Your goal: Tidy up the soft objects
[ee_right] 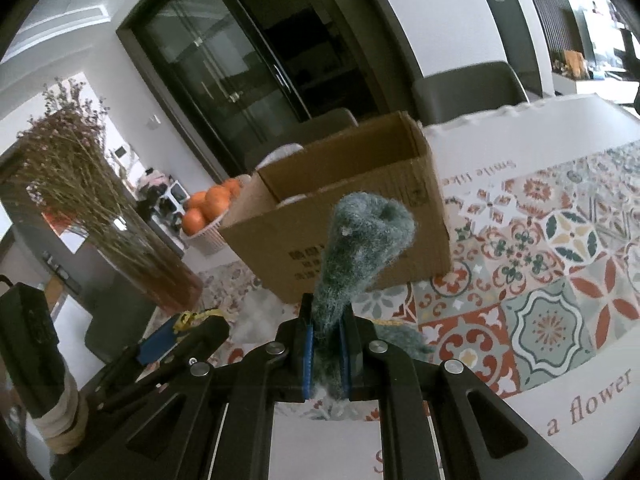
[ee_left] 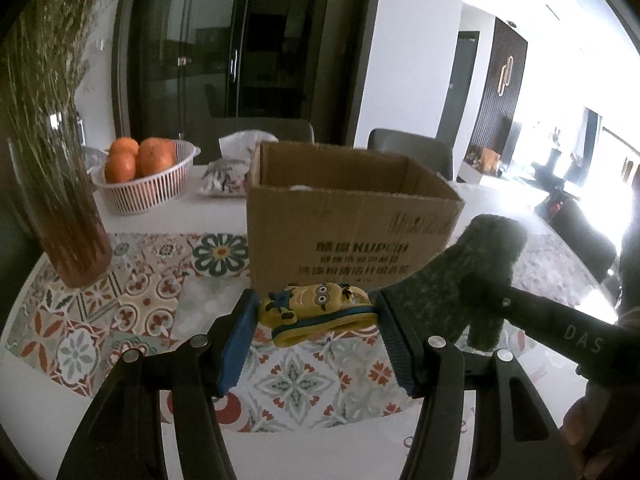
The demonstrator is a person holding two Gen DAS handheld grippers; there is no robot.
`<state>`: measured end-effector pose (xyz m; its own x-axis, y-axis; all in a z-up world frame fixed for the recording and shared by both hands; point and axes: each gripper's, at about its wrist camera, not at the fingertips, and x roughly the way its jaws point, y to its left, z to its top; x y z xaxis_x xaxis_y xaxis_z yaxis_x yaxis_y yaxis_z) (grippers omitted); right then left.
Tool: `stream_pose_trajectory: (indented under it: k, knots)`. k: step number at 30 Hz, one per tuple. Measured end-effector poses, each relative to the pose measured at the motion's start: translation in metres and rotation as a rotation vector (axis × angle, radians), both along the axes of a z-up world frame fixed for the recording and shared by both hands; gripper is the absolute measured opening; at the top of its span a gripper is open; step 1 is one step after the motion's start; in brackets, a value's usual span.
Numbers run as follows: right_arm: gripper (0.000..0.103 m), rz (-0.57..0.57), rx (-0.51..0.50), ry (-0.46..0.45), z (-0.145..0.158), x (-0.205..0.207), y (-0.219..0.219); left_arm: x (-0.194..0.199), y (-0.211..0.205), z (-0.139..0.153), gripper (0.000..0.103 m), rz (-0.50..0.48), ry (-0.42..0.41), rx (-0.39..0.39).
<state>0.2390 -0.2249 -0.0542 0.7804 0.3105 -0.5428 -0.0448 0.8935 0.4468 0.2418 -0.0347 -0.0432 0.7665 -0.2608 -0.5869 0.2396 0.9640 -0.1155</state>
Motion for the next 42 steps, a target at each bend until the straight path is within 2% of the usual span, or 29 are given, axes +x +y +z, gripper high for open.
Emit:
stream_pose_trajectory:
  k: [21, 42]
  knots:
    - [0.012, -0.001, -0.001, -0.147, 0.055, -0.016, -0.004, -0.012, -0.006, 0.056, 0.059, 0.000, -0.140, 0.009]
    - [0.012, -0.023, -0.019, -0.242, 0.096, 0.016, -0.015, 0.027, -0.018, 0.091, 0.059, -0.035, -0.191, -0.005]
